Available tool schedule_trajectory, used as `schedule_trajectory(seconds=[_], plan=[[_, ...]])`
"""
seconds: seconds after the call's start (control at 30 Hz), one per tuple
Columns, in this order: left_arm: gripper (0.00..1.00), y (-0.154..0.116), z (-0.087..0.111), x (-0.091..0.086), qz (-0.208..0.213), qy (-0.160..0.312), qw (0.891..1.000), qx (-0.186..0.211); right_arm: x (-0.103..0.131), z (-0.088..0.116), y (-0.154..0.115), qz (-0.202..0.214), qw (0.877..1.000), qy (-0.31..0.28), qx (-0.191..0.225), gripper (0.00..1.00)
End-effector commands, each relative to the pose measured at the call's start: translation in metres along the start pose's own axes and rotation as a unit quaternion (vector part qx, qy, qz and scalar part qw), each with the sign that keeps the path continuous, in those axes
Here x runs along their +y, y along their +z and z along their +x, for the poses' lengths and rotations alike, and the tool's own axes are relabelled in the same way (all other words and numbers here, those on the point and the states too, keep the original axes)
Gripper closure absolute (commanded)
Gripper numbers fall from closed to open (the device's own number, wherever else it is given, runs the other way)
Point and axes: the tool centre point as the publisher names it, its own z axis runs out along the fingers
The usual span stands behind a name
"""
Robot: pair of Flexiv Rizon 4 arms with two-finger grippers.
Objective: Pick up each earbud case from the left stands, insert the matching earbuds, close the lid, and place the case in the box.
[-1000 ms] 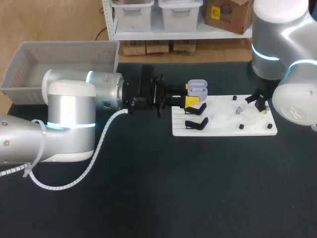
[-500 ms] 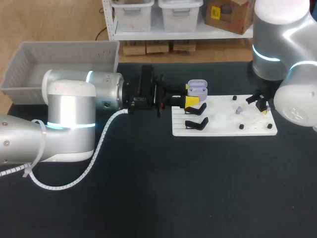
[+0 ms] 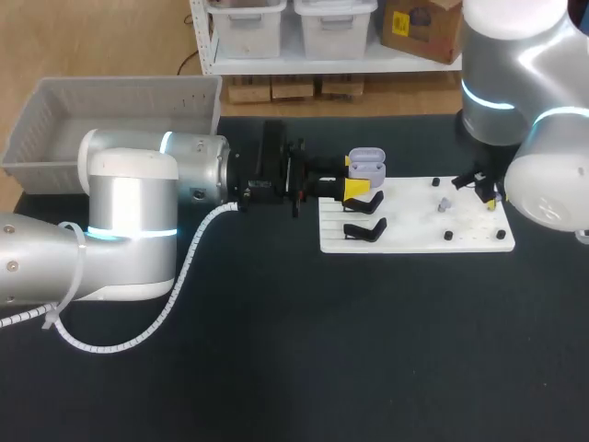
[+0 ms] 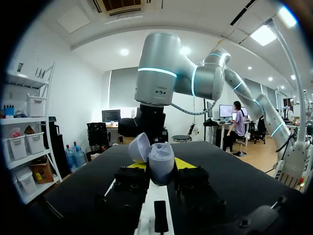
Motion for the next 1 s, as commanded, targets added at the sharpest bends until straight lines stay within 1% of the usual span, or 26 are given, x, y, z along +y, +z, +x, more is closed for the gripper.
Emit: schedule_trajectory(seconds=[0.03,0.13,0.27,0.33,0.37,0.43,1.0], plan=[[1.00,0.000,0.001,0.000,-0.001,0.001,1.000,-0.001,0.005,0.015,-0.034,-0.009,1.000,0.017,0.018,1.00],[1.00,0.000,0.001,0.000,-0.001,0.001,1.000,-0.001,0.009,0.019,-0.053,-0.014,0.999,0.040,0.030,1.00],[1.00,0.000,0.001,0.000,-0.001,0.001,1.000,-0.001,0.016,0.023,-0.075,-0.017,0.997,0.063,0.035,1.00],[1.00,0.000,0.001,0.000,-0.001,0.001,1.000,-0.001,0.021,0.024,-0.083,-0.014,0.996,0.075,0.049,1.00],[1.00,0.000,0.001,0.000,-0.001,0.001,1.000,-0.001,0.023,0.025,-0.085,-0.018,0.994,0.081,0.065,1.00],[1.00,0.000,0.001,0.000,-0.001,0.001,1.000,-0.001,0.027,0.025,-0.089,-0.022,0.994,0.085,0.070,1.00],[1.00,0.000,0.001,0.000,-0.001,0.001,1.000,-0.001,0.027,0.025,-0.089,-0.022,0.994,0.085,0.070,1.00]])
